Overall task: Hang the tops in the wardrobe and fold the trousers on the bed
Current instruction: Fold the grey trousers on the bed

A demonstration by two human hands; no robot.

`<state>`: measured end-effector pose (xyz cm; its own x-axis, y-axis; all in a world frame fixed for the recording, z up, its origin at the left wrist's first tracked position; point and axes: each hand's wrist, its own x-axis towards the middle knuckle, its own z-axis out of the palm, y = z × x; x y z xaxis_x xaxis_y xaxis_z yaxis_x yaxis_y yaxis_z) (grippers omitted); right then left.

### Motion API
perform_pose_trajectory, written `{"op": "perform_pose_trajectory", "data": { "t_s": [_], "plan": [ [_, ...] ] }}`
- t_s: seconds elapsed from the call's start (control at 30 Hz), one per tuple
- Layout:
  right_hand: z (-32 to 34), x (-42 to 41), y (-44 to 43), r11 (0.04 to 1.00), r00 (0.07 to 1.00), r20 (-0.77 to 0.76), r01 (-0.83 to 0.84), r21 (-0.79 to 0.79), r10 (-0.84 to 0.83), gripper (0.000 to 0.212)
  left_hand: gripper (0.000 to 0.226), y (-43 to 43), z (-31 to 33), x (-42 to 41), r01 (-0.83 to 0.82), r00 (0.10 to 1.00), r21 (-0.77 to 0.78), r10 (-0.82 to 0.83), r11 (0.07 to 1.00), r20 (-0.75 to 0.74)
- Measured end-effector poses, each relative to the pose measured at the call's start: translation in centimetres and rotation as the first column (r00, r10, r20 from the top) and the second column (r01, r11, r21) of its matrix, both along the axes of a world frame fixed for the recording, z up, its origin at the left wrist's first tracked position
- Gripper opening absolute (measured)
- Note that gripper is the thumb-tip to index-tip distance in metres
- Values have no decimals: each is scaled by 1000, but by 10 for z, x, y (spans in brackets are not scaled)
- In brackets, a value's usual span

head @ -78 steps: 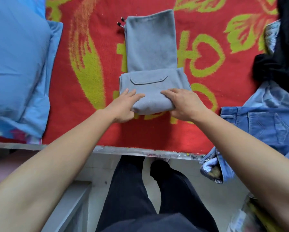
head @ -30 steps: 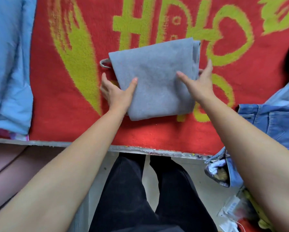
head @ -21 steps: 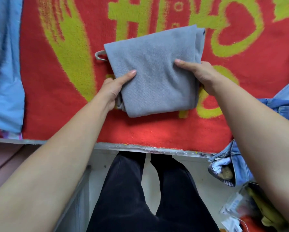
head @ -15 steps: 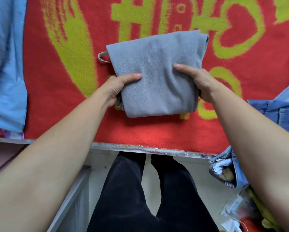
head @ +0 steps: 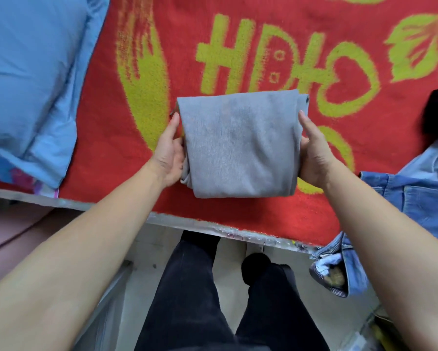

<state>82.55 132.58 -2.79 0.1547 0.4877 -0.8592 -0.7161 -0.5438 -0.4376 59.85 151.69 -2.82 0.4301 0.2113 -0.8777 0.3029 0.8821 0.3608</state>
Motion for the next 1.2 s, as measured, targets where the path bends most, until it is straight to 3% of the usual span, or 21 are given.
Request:
{"op": "perform_pose_trajectory", "data": {
  "t_s": [0.1, 0.27, 0.4, 0.57, 0.73, 0.93, 1.07, 1.2],
  "plan": [
    [46, 1, -7, 995, 997, -79, 12, 94, -5, 91, 69, -10, 50, -16, -48, 999, 25, 48, 999, 22],
    [149, -3, -19, 958, 987, -115, -80, 276, 116, 96, 73, -44, 164, -55, -112, 989, 180, 92, 977, 115],
    [220, -22, -25, 897, 971, -79, -175, 407, 225, 84, 71, -87, 237, -102, -233, 965, 291, 183, 928, 191],
    [288, -69, -28, 820, 928, 27, -342, 459, 372, 69, 60, -137, 311, -181, -241, 961, 372, 167, 896, 219],
    [339, -129, -28, 670, 796, 115, -569, 477, 594, 64, 59, -195, 356, -255, -363, 932, 485, 318, 796, 176],
    [381, -216, -47, 501, 640, 124, -694, 518, 758, 72, 57, -271, 393, -350, -475, 870, 552, 459, 685, 178],
    [404, -301, -82, 369, 530, 238, -788, 493, 814, 69, 56, -343, 410, -431, -562, 811, 567, 538, 602, 231],
    [429, -405, -128, 242, 419, 358, -863, 444, 835, 52, 62, -435, 425, -525, -625, 739, 597, 627, 503, 245]
  ]
}}
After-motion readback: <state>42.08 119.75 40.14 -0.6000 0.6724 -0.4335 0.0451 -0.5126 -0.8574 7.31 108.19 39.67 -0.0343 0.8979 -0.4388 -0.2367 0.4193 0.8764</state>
